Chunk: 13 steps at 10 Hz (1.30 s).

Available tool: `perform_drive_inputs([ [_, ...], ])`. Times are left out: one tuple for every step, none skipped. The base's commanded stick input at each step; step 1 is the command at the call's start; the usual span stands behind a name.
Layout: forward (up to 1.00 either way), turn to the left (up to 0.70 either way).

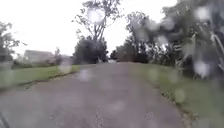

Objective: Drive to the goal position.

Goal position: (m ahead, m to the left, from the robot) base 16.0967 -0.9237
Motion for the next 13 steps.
perform_drive_inputs([
  [1.0,0.0],
  [1.0,0.0],
  [1.0,0.0],
  [1.0,0.0],
  [1.0,0.0],
  [1.0,0.0],
  [1.0,0.0],
  [1.0,0.0],
  [1.0,0.0],
  [1.0,0.0],
  [1.0,0.0],
  [1.0,0.0],
  [1.0,0.0],
])
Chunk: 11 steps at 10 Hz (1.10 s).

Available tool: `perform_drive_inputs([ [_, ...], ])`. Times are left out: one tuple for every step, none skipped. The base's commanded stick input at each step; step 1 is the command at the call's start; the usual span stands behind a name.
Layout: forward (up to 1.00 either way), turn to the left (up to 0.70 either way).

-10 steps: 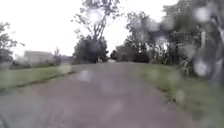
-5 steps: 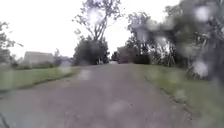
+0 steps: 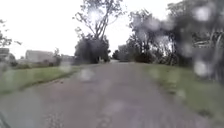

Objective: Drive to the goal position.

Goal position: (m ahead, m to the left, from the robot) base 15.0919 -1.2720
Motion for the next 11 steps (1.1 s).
perform_drive_inputs([
  [1.0,0.0],
  [1.0,0.0],
  [1.0,0.0],
  [1.0,0.0],
  [1.0,0.0],
  [1.0,0.0],
  [1.0,0.0],
  [1.0,0.0],
  [1.0,-0.17],
  [1.0,-0.28],
  [1.0,-0.39],
])
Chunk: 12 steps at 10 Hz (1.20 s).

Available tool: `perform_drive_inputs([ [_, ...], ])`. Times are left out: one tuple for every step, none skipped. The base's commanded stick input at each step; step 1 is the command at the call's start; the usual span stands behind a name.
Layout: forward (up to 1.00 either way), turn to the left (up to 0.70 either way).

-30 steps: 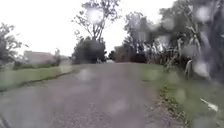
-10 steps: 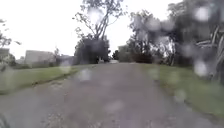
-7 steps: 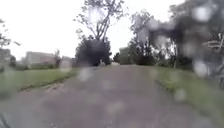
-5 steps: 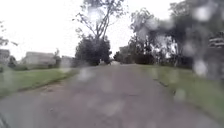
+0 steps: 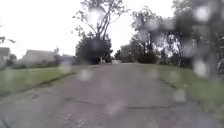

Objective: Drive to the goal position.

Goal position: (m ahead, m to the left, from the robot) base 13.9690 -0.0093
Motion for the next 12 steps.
perform_drive_inputs([
  [1.0,-0.17],
  [1.0,-0.09],
  [1.0,-0.02],
  [1.0,0.0],
  [1.0,0.0],
  [1.0,0.0],
  [1.0,0.0],
  [1.0,0.0],
  [1.0,0.0],
  [1.0,0.0],
  [1.0,0.0],
  [1.0,0.0],
])
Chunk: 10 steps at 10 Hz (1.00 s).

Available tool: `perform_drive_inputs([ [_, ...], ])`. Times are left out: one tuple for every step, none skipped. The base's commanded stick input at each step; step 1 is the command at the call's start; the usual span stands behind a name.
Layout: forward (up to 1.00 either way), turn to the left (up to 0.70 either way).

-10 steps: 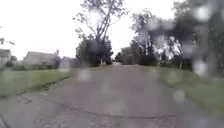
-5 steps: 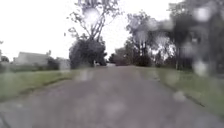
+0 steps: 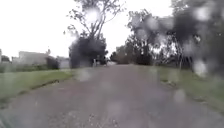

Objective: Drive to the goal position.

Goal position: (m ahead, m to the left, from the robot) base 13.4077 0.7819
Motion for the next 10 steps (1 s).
perform_drive_inputs([
  [1.0,0.0],
  [1.0,0.0],
  [1.0,0.0],
  [1.0,0.0],
  [1.0,0.0],
  [1.0,0.0],
  [1.0,0.0],
  [1.0,0.0],
  [1.0,-0.01],
  [1.0,-0.04],
])
